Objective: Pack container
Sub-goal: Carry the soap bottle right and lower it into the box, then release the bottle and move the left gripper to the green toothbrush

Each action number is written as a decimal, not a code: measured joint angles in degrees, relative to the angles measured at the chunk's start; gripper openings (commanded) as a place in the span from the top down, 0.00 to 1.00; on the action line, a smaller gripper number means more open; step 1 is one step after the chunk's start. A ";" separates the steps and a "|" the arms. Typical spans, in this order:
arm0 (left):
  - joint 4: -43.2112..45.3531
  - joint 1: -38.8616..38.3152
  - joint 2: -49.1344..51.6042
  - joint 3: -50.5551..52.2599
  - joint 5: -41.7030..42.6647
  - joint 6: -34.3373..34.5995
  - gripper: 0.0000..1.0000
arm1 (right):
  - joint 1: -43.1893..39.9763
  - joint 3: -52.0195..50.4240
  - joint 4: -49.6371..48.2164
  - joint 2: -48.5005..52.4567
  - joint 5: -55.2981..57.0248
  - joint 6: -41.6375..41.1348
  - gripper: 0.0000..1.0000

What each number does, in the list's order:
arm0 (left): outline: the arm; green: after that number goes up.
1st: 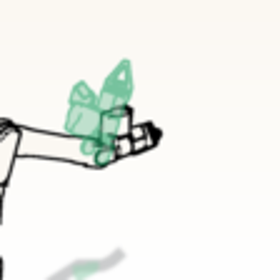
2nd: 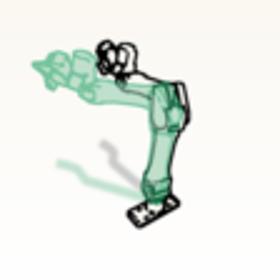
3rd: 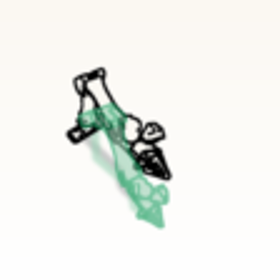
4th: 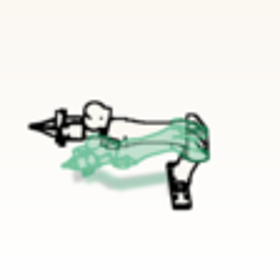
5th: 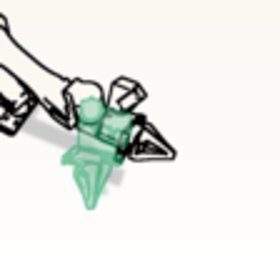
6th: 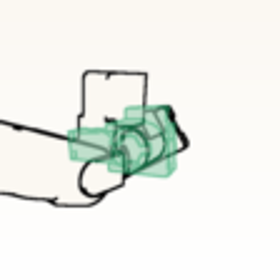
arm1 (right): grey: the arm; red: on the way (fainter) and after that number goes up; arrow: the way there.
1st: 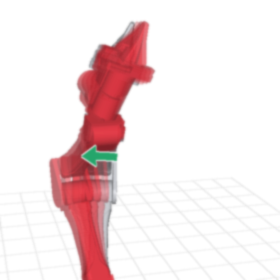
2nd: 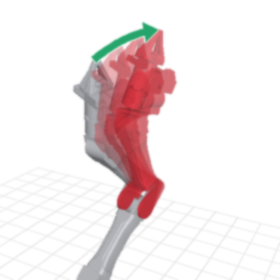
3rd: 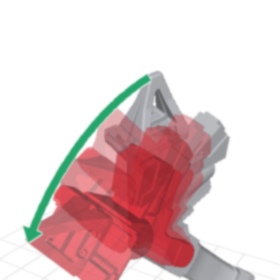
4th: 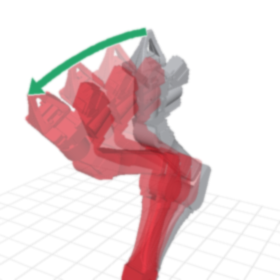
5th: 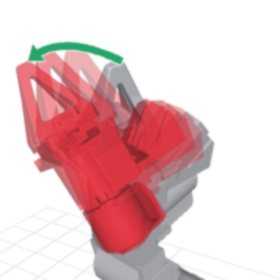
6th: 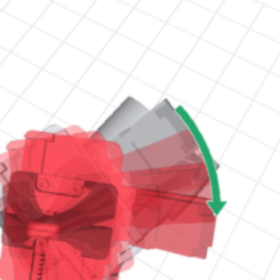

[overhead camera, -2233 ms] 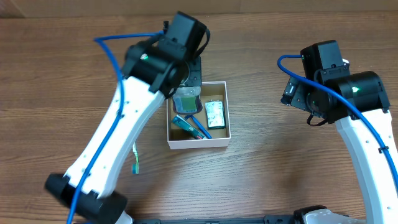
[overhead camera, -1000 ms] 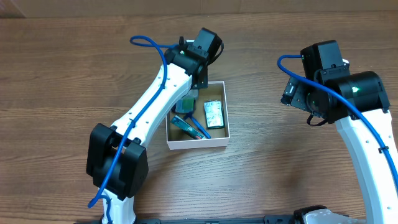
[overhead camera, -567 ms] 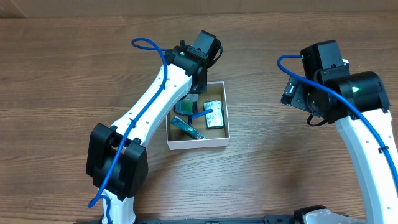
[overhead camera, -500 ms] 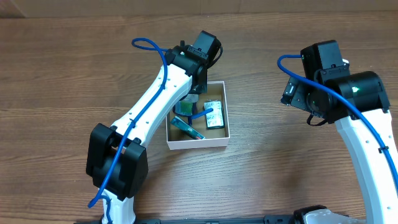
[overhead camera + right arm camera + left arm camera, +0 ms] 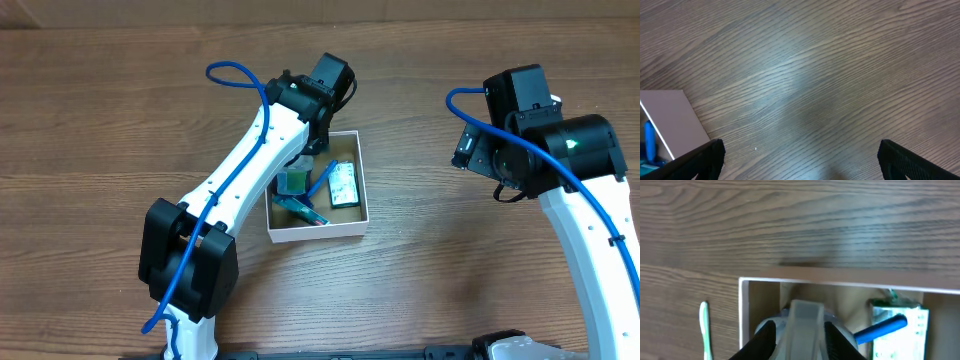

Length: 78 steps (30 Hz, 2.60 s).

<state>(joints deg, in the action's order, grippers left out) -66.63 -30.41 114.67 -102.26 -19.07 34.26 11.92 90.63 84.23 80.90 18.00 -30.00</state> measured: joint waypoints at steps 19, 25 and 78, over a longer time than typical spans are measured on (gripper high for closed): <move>1.55 -4.37 0.00 0.00 -7.34 1.86 0.74 | 0.02 0.00 -0.02 0.00 0.02 -0.02 0.00; 4.33 -4.37 -0.96 0.02 -8.41 2.03 0.80 | 0.00 0.00 0.00 0.00 0.00 0.00 0.00; -19.32 2.03 -35.52 16.13 2.27 9.57 0.00 | 0.02 0.00 -0.02 0.00 0.00 0.00 0.00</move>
<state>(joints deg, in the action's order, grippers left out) -85.95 -28.38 79.15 -86.13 -16.80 43.83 11.94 90.63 84.20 80.90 18.00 -30.00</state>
